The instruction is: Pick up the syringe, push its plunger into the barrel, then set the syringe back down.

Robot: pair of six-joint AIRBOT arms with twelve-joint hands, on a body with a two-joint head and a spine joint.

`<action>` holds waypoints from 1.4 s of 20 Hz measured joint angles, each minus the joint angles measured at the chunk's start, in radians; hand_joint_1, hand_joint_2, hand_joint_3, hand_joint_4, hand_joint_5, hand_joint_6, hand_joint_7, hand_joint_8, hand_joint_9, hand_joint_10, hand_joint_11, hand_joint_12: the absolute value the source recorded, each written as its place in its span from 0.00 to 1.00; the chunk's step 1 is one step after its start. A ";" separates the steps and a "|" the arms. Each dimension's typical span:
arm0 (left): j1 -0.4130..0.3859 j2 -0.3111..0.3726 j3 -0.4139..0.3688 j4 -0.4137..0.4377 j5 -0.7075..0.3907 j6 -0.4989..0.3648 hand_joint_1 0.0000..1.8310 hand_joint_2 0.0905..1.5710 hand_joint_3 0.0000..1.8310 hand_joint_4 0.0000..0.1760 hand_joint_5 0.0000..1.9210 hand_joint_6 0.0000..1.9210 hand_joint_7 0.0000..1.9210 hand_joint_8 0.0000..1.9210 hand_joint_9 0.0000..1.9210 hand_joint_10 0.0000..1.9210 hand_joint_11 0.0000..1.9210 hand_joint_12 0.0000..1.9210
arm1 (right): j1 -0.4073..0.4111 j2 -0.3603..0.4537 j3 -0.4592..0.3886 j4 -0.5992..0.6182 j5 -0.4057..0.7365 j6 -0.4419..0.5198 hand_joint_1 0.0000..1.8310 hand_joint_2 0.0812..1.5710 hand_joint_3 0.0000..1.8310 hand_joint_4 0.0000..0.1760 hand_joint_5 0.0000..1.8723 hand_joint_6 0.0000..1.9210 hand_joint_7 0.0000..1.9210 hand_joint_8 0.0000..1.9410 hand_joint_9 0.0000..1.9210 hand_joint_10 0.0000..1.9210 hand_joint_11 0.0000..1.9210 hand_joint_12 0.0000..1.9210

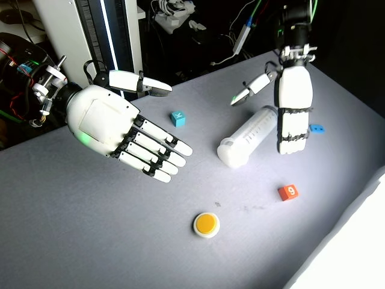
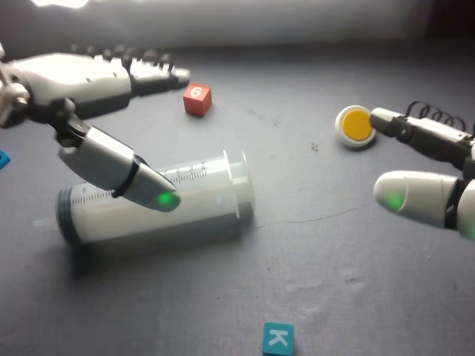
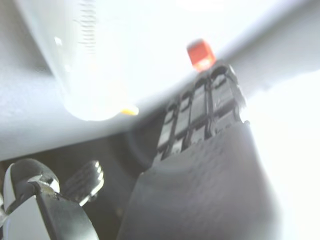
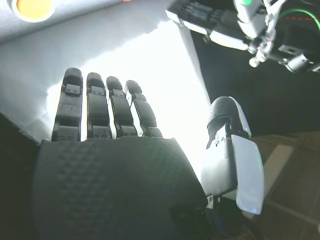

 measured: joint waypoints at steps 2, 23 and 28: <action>-0.009 0.046 -0.006 0.091 -0.164 0.000 0.25 0.44 0.00 0.00 0.00 0.00 0.00 0.00 0.00 0.00 0.00 0.00 | 0.000 0.000 0.000 -0.042 0.007 -0.061 0.00 0.69 0.00 0.00 0.00 0.00 0.00 0.00 0.00 0.00 0.00 0.00; -0.115 0.219 0.074 0.509 -1.028 0.026 0.21 0.54 0.01 0.00 0.00 0.00 0.00 0.00 0.00 0.00 0.03 0.03 | 0.201 0.147 0.031 -0.296 -0.195 -0.342 0.00 0.70 0.00 0.00 0.00 0.00 0.00 0.00 0.00 0.00 0.00 0.00; -0.111 0.229 0.084 0.532 -1.116 0.015 0.16 0.59 0.00 0.00 0.06 0.00 0.11 0.00 0.13 0.01 0.00 0.29 | 0.204 0.161 0.032 -0.324 -0.246 -0.323 0.00 0.72 0.00 0.00 0.09 0.01 0.11 0.01 0.08 0.02 0.05 0.04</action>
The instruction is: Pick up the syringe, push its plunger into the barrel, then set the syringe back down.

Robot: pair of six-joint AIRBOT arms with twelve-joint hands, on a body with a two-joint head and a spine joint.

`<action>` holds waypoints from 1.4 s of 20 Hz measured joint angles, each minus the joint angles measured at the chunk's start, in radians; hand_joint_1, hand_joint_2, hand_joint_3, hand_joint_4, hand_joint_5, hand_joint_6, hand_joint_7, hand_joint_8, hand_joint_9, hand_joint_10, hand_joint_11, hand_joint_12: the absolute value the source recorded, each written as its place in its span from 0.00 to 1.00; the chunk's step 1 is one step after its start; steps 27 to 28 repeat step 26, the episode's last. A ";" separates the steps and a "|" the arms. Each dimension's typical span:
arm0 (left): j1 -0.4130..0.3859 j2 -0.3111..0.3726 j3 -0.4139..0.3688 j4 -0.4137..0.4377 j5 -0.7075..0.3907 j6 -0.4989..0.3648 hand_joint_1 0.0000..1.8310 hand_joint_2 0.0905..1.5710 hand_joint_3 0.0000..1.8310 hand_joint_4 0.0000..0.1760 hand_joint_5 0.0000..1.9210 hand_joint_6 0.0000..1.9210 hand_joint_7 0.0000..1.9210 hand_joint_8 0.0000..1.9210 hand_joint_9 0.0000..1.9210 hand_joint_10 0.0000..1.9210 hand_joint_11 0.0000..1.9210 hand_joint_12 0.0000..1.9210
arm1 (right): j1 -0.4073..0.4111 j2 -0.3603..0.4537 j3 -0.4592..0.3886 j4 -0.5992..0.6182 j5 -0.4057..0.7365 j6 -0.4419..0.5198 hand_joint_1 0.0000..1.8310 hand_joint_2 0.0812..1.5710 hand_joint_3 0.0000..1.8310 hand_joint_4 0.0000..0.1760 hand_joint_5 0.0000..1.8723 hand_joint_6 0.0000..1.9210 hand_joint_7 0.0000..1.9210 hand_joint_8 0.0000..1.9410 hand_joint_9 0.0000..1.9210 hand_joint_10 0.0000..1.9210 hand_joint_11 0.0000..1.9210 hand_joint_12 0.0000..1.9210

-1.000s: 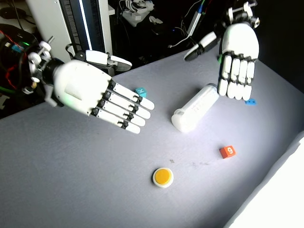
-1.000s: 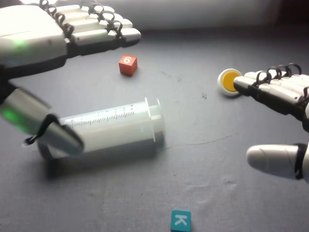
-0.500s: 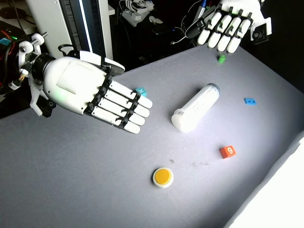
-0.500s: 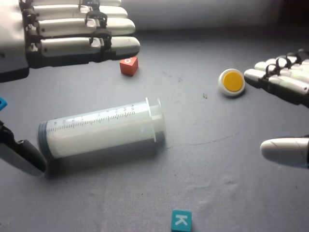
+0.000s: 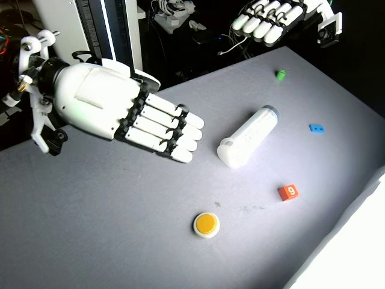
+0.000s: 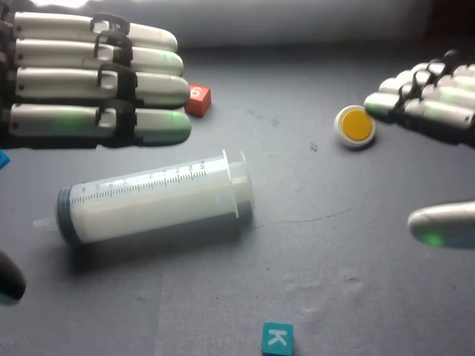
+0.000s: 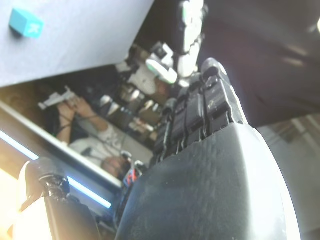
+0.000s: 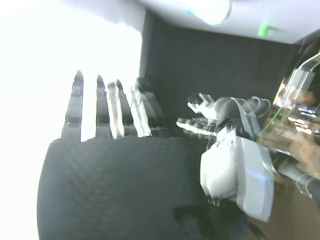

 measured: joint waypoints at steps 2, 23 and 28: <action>-0.003 0.001 -0.015 0.000 -0.034 -0.002 0.10 0.63 0.00 0.00 0.24 0.08 0.34 0.07 0.31 0.11 0.05 0.58 | 0.003 0.006 0.000 -0.014 -0.019 0.017 0.00 0.75 0.00 0.00 0.26 0.02 0.33 0.04 0.29 0.04 0.00 0.58; 0.026 0.038 -0.092 -0.046 -0.079 0.116 0.67 0.88 0.00 0.47 0.85 1.00 0.87 1.00 0.89 1.00 0.92 1.00 | 0.142 -0.020 0.041 -0.039 -0.134 0.047 0.42 1.00 0.04 1.00 0.81 1.00 0.86 1.00 0.90 1.00 0.97 1.00; 0.026 0.038 -0.092 -0.047 -0.077 0.118 0.64 0.89 0.00 0.52 0.85 1.00 0.87 1.00 0.88 1.00 0.91 1.00 | 0.142 -0.025 0.041 -0.039 -0.164 0.027 0.44 1.00 0.02 1.00 0.80 1.00 0.86 1.00 0.89 1.00 0.96 1.00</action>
